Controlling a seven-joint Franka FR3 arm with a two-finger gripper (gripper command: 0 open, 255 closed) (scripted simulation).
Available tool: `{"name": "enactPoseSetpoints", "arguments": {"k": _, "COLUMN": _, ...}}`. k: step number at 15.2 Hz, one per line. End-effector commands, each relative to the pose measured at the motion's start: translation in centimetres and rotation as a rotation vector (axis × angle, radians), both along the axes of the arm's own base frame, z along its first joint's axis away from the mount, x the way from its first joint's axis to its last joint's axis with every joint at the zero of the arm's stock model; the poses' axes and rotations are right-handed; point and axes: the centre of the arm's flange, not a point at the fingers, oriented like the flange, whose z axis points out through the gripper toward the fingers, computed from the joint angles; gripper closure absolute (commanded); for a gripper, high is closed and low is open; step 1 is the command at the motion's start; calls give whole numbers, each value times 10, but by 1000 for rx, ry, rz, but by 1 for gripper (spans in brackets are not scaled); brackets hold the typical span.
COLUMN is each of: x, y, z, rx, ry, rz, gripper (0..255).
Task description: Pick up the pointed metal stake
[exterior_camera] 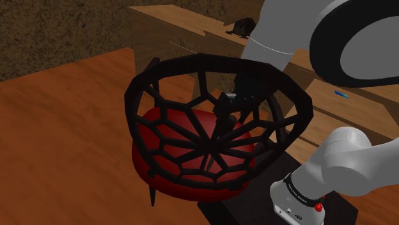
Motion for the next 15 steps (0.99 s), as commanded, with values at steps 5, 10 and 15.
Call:
{"name": "enactPoseSetpoints", "arguments": {"k": 5, "x": 1, "y": 2, "z": -13, "rx": 0, "ry": 0, "rz": 0, "gripper": 255}}
{"name": "enactPoseSetpoints", "arguments": {"k": 10, "x": 1, "y": 1, "z": -14, "rx": 0, "ry": 0, "rz": 0, "gripper": 255}}
{"name": "enactPoseSetpoints", "arguments": {"k": 15, "x": 0, "y": 1, "z": -3, "rx": 0, "ry": 0, "rz": 0, "gripper": 255}}
